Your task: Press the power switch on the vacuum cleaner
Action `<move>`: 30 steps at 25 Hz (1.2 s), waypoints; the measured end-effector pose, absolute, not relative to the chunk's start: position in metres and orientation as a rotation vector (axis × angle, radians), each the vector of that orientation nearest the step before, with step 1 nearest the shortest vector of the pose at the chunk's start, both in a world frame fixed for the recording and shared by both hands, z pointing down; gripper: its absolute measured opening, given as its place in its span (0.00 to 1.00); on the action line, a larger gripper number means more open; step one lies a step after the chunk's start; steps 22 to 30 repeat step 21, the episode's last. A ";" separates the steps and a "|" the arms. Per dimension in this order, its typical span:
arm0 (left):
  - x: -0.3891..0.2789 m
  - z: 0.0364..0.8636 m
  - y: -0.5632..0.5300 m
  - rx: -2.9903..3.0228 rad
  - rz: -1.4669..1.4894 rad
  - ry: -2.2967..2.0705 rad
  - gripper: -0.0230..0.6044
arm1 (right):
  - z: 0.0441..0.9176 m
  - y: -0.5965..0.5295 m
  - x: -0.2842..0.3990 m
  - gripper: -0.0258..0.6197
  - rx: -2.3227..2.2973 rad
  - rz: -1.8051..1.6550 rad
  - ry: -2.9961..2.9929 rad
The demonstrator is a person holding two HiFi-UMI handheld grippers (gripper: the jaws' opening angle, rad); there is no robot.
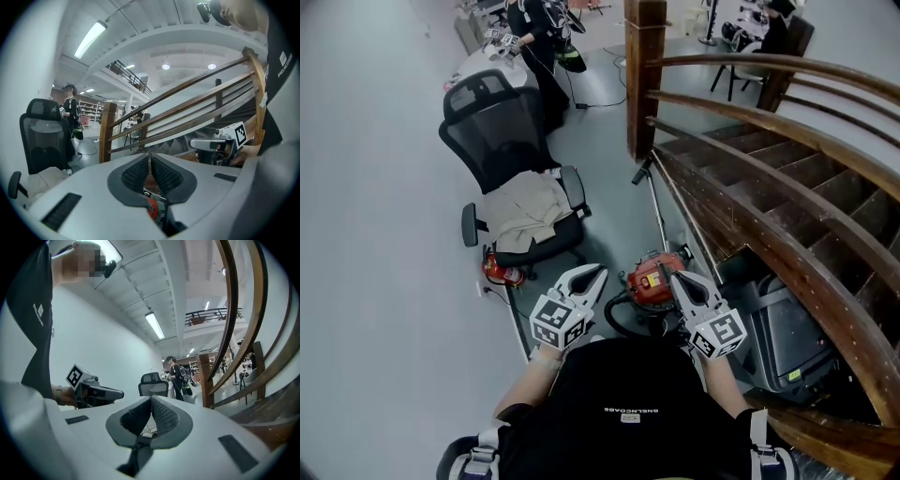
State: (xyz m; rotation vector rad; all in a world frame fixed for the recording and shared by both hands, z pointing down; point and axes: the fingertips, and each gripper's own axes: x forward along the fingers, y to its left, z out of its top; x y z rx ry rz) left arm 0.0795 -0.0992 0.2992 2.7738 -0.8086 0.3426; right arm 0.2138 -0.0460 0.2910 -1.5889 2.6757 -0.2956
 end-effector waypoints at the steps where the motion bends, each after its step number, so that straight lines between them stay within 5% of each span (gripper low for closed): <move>1: 0.081 0.300 -0.098 2.774 0.345 -0.803 0.08 | 0.292 -0.045 0.215 0.09 -1.589 -0.295 2.675; 30: 0.083 0.307 -0.089 2.764 0.363 -0.808 0.08 | 0.299 -0.036 0.216 0.09 -1.603 -0.322 2.643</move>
